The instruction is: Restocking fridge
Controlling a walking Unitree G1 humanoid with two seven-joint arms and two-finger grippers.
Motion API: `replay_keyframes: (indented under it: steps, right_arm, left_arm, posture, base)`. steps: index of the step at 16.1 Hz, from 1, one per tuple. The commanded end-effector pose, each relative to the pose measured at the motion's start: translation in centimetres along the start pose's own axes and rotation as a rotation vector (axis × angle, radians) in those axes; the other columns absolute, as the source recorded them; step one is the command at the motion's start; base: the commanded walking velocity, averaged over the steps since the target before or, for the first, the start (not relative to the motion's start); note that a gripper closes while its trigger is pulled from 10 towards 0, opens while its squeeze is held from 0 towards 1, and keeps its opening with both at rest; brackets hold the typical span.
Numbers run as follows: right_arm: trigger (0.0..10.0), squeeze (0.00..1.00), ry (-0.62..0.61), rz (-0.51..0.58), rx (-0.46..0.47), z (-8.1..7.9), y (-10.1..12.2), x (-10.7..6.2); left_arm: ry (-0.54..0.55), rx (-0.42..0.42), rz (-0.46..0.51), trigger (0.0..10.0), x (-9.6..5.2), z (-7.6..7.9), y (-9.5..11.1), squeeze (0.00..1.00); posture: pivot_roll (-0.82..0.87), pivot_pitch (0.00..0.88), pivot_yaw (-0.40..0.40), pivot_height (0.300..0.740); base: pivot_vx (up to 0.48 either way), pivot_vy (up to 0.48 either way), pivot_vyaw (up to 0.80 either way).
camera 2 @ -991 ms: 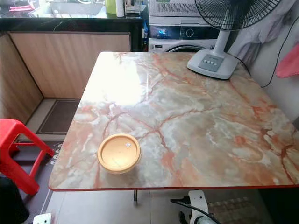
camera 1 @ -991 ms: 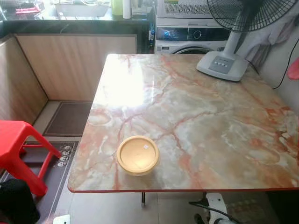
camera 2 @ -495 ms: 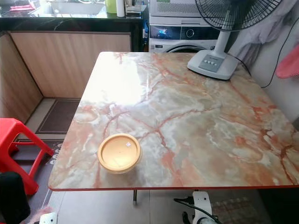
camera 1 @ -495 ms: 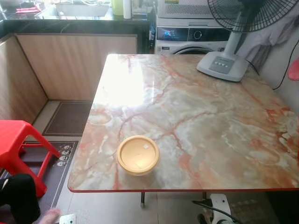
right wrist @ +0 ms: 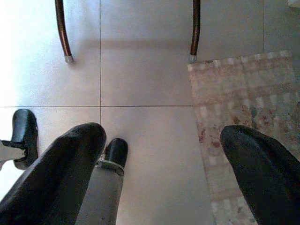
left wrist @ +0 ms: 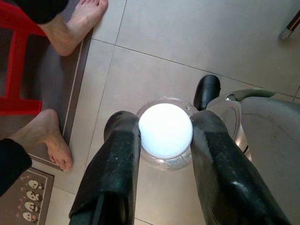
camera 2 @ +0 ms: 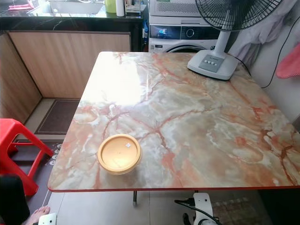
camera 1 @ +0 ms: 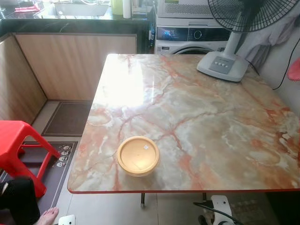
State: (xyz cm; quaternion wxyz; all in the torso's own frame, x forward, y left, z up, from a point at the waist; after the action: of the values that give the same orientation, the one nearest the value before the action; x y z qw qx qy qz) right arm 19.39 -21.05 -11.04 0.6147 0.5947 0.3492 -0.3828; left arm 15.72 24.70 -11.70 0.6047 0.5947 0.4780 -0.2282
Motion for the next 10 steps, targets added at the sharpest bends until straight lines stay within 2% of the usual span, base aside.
replay_keyframes:
  steps: [1, 10]
  right_arm:
    - [10.0, 0.00, -0.008, 0.009, 0.029, 0.05, 0.42, 0.02]
    - [10.0, 0.00, 0.015, 0.032, 0.028, -0.50, 0.84, 0.06]
  left_arm:
    - [0.013, 0.010, 0.001, 10.0, 0.06, -0.53, 0.31, 0.00]
    - [0.007, 0.021, 0.016, 10.0, 0.12, -0.77, 0.81, 0.00]
  posture:
    - [0.10, 0.000, -0.033, 0.740]
    - [0.12, 0.000, -0.034, 0.740]
  base:
    - [0.000, 0.266, 0.00]
    - [0.000, 0.263, 0.00]
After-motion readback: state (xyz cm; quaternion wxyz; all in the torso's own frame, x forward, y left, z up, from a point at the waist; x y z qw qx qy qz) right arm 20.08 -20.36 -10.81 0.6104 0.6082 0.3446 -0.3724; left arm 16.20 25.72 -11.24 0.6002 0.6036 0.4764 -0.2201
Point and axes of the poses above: a point about 5 cm out from each wrist's last joint towards the gripper, its own x axis pointing out of the wrist towards the gripper, its own y axis along the axis of the wrist's last joint, z = x × y, the point moved 3 cm from there along x, pointing out of the wrist towards the gripper, and after that the axes turned 1 degree about -x, right-handed, at the moved point
